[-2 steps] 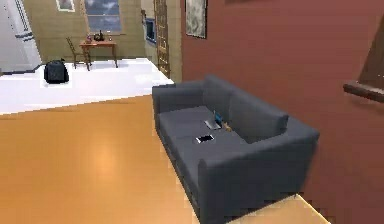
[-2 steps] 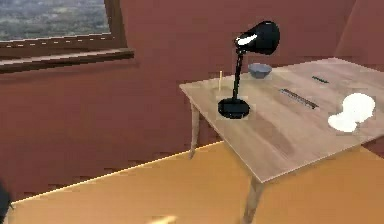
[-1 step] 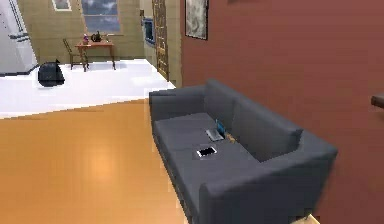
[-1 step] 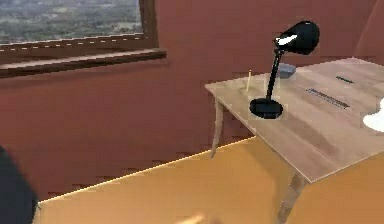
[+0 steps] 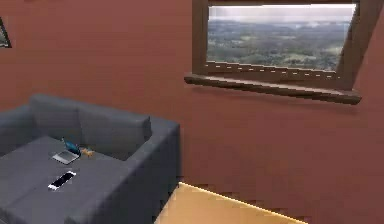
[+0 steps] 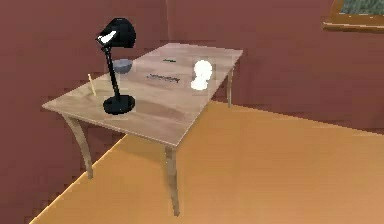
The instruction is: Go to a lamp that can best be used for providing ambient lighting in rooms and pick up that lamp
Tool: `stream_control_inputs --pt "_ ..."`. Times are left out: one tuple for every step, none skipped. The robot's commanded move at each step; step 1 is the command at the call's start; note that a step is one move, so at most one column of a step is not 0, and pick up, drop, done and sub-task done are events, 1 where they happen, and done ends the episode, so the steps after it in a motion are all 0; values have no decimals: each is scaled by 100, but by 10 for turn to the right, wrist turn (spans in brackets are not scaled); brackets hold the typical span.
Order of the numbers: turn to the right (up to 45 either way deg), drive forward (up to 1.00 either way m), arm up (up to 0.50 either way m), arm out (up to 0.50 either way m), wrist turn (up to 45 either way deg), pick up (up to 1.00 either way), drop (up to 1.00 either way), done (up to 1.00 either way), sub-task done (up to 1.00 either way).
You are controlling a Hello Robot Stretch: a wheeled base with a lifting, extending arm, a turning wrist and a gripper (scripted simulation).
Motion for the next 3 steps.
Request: stream_control_inputs --pt "270 0 0 0 0 0 0 0 0" --pt "0 50 0 0 0 0 0 0 0" --pt "-210 0 0 0 0 0 0 0 0"
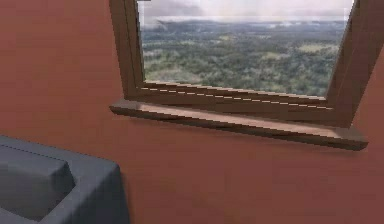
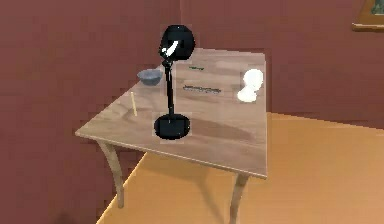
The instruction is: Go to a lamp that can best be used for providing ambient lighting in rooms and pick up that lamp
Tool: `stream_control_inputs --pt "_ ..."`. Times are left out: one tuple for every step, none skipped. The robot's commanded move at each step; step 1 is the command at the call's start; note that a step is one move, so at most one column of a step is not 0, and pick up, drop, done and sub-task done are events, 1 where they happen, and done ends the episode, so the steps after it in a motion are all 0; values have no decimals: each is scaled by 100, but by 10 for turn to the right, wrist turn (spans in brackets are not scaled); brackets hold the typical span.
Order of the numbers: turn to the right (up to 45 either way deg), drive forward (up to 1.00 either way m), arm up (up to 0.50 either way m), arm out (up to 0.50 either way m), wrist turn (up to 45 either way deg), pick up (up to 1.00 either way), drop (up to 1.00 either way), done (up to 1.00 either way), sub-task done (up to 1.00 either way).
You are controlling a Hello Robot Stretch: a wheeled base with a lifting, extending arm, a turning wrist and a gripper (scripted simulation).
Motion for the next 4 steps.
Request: stream_control_inputs --pt "0 0 50 0 0 0 0 0 0" --pt "0 0 38 0 0 0 0 0 0" --pt "0 0 0 48 0 0 0 0 0" --pt "0 0 0 0 450 0 0 0 0"
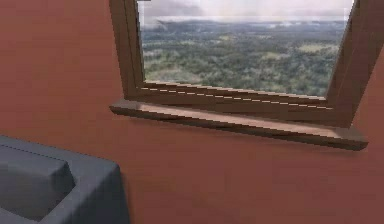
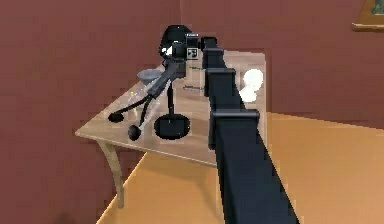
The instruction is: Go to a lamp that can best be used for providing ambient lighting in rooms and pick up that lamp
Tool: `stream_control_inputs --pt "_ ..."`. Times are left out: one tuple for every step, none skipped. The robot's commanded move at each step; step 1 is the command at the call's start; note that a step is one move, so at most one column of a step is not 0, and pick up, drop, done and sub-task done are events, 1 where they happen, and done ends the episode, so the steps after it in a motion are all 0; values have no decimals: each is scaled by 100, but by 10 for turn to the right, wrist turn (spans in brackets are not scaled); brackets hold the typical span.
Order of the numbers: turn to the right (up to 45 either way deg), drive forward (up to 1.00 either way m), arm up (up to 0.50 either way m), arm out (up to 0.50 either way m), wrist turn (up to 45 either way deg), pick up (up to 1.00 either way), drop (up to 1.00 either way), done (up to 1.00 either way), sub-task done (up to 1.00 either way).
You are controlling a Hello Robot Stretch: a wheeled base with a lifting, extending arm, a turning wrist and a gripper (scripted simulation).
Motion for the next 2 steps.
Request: stream_control_inputs --pt "0 0 0 0 450 0 0 0 0" --pt "0 0 0 0 450 0 0 0 0"
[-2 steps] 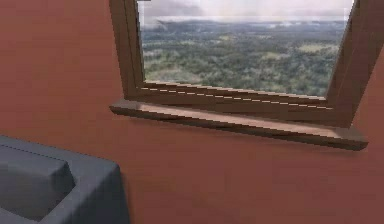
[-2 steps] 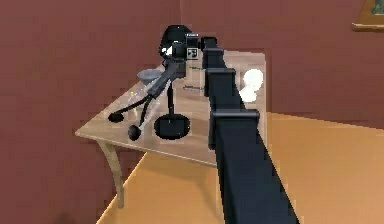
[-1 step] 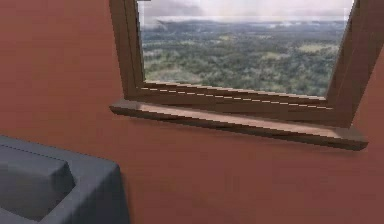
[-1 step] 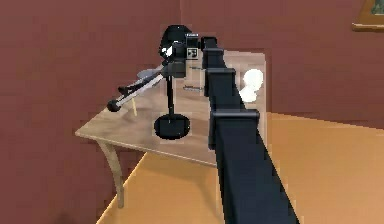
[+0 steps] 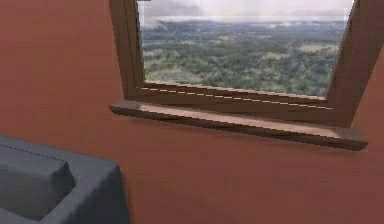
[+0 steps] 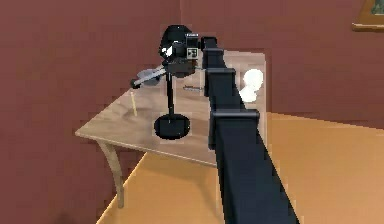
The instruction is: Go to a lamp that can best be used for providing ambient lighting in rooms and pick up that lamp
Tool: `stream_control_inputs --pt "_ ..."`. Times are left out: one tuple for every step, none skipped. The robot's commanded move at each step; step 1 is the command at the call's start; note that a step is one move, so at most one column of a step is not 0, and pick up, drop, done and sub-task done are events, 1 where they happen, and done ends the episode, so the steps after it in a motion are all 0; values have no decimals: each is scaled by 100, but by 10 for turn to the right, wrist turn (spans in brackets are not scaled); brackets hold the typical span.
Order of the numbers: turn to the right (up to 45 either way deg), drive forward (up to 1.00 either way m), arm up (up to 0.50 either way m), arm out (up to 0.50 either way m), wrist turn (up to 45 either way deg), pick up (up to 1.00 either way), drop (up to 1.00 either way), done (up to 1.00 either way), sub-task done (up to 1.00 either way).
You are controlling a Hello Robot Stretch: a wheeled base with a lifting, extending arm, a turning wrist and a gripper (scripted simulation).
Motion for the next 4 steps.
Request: stream_control_inputs --pt "0 0 0 0 270 0 0 0 0" --pt "0 0 -28 0 0 0 0 0 0" --pt "0 0 0 0 0 100 0 0 0" --pt "0 0 10 0 0 0 0 0 0"
